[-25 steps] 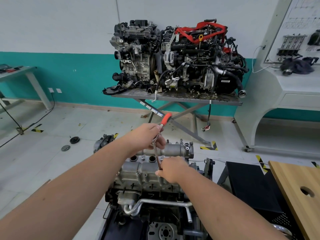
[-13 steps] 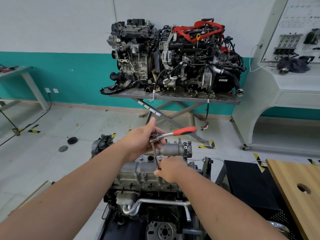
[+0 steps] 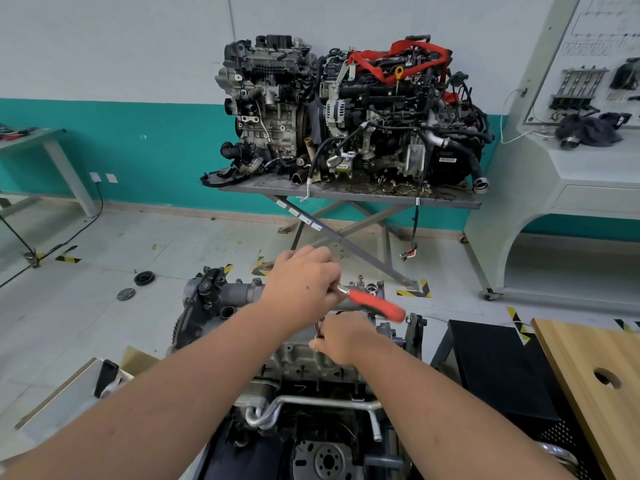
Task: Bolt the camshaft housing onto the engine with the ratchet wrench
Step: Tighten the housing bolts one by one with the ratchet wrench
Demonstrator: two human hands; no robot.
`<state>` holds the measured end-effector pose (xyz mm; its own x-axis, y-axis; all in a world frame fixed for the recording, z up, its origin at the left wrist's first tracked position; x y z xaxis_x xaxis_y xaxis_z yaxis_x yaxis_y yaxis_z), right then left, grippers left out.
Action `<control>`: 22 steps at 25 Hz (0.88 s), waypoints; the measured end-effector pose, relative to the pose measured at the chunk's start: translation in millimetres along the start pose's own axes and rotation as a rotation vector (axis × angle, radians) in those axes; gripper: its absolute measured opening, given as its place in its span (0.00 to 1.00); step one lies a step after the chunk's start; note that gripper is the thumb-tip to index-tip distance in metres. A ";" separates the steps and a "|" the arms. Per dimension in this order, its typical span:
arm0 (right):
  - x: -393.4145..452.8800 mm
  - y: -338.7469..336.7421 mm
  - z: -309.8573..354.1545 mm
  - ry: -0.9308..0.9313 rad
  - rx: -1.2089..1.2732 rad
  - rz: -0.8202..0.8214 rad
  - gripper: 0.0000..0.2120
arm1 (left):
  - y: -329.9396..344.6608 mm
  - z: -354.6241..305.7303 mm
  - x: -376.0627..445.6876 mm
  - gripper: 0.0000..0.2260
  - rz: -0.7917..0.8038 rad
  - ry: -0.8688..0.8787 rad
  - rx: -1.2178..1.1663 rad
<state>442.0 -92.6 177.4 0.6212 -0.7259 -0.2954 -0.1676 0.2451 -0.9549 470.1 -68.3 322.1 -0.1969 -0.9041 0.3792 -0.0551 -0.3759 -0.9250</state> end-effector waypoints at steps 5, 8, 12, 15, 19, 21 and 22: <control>-8.4 -2.8 5.4 -0.038 0.028 0.018 0.17 | 9.8 22.9 -31.6 0.21 -0.437 -0.217 -0.525; -4.3 2.0 2.6 0.006 -0.043 0.083 0.19 | 45.3 35.0 -43.6 0.17 -0.548 -0.503 -1.199; 1.8 4.0 2.1 0.034 -0.080 0.097 0.21 | 80.0 37.4 -49.2 0.20 -0.595 -0.935 -1.794; 3.4 6.1 -0.2 0.039 -0.080 0.070 0.19 | 75.6 50.1 -51.5 0.14 -0.448 -1.055 -1.717; 2.8 7.5 1.9 0.014 -0.101 0.065 0.18 | 50.0 57.7 -49.6 0.13 -0.071 -0.976 -1.183; 2.2 5.9 1.2 0.005 -0.063 0.057 0.18 | 36.6 52.1 -38.9 0.18 0.036 -0.820 -0.955; 2.4 5.6 0.5 0.004 -0.042 0.062 0.18 | 28.8 47.8 -32.0 0.20 0.064 -0.726 -0.863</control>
<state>443.0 -92.6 171.3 0.6056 -0.7127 -0.3540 -0.2380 0.2623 -0.9352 521.5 -59.9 284.5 0.3762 -0.9265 -0.0059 -0.7788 -0.3128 -0.5438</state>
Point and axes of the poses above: each hand's wrist, its own x-axis towards the middle knuckle, its own y-axis out of the palm, z = x × y, the point moved 10 cm from there along x, towards the middle knuckle, and after that the axes turned 11 degrees about y, right-handed, at the moved point
